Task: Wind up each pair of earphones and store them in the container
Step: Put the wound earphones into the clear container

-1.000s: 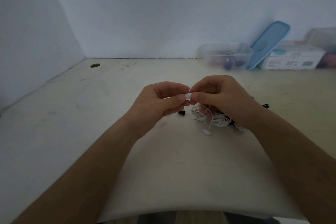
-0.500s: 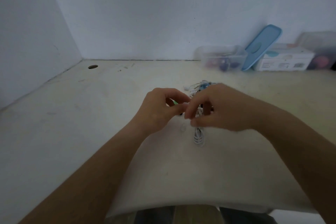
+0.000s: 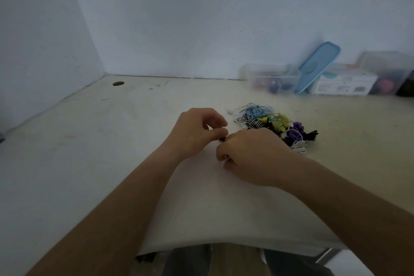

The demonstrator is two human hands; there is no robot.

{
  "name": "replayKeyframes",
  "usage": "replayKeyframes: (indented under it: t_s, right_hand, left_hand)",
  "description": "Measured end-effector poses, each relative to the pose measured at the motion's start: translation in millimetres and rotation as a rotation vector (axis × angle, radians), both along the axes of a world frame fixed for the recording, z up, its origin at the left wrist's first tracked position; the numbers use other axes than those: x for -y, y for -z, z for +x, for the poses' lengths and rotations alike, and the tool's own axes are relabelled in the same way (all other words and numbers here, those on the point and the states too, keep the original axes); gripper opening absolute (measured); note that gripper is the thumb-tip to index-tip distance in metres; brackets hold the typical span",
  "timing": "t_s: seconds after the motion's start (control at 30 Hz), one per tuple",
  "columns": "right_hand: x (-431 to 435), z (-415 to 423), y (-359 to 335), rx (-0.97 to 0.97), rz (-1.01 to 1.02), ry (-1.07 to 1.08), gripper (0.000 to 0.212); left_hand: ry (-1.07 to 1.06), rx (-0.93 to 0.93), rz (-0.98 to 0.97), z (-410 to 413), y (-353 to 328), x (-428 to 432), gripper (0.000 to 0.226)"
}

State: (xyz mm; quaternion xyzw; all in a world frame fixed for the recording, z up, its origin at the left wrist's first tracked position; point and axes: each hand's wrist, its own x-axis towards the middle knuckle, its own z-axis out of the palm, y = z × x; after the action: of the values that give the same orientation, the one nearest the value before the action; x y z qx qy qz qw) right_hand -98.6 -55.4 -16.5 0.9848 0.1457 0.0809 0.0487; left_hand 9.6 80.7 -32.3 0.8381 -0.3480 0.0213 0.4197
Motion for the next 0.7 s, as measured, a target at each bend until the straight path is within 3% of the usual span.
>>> replayKeyframes:
  t_s: [0.13, 0.23, 0.4, 0.5, 0.7]
  right_hand:
    - [19, -2, -10, -0.027, 0.543, 0.081, 0.002]
    - [34, 1, -16, 0.006, 1.043, 0.107, 0.008]
    - [44, 11, -18, -0.078, 1.598, 0.137, 0.015]
    - [48, 19, -20, -0.118, 1.738, 0.145, 0.016]
    - [53, 37, -26, -0.143, 1.665, 0.132, 0.017]
  left_hand:
    - [0.043, 0.014, 0.073, -1, -3, -2, 0.008]
    - [0.062, 0.000, 0.156, -3, 1, 0, 0.006]
    - [0.038, -0.011, 0.116, 1, -6, -5, 0.003]
    - [-0.061, 0.035, 0.038, 11, -16, -22, 0.010]
    - [0.019, -0.006, 0.356, 12, -18, -34, 0.005]
